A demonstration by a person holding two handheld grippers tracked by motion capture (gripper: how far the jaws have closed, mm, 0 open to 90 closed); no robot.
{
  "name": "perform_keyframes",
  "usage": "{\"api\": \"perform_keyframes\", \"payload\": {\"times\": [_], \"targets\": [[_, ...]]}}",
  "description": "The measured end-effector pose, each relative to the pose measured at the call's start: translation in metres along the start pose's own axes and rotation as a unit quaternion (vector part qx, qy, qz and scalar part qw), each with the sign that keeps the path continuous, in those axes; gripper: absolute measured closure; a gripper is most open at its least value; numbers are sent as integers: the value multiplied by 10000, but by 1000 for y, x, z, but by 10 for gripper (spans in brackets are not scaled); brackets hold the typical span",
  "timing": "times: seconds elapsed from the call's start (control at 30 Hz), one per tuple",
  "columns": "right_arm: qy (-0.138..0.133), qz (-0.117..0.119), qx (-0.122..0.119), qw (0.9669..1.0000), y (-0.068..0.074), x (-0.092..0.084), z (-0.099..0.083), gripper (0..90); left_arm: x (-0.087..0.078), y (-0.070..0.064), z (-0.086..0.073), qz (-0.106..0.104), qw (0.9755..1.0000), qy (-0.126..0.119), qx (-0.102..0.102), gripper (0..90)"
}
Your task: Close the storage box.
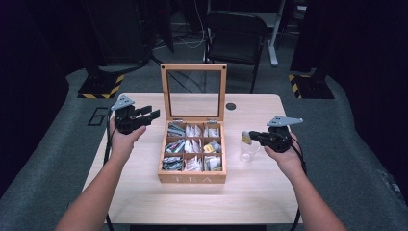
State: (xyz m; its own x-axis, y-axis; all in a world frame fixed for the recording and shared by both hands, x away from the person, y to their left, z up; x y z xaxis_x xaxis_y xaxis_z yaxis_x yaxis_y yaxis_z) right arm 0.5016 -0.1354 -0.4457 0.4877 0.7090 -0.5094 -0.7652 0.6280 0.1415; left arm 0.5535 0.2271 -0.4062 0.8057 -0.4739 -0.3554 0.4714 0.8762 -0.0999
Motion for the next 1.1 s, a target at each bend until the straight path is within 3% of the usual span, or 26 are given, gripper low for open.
{"api": "perform_keyframes", "payload": {"times": [0.33,0.9,1.1], "targets": [[34,-111,48,9999,-7,-1,-7,900,1,0,-1,1,10000,17,8,519],[234,-235,265,9991,-16,13,-41,900,1,-1,-2,-9,10000,51,23,518],[287,-249,294,9988,-16,16,-46,899,3,2,-8,13,10000,43,-60,518]]}}
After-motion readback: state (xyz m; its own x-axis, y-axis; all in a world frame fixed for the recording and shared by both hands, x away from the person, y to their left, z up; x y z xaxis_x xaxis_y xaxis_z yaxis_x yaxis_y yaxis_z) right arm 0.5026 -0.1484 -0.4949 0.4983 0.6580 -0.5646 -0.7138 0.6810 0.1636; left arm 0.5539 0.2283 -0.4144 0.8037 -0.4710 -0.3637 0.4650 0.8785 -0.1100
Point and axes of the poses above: each handheld gripper's, and its own axes: x roughly forward along the jaws, z roughly out of its top, y roughly to its left, the point moved 10 cm from there along x, roughly forward along the jaws, and after that the axes turned 8 degrees about z, right-handed, at the moved point
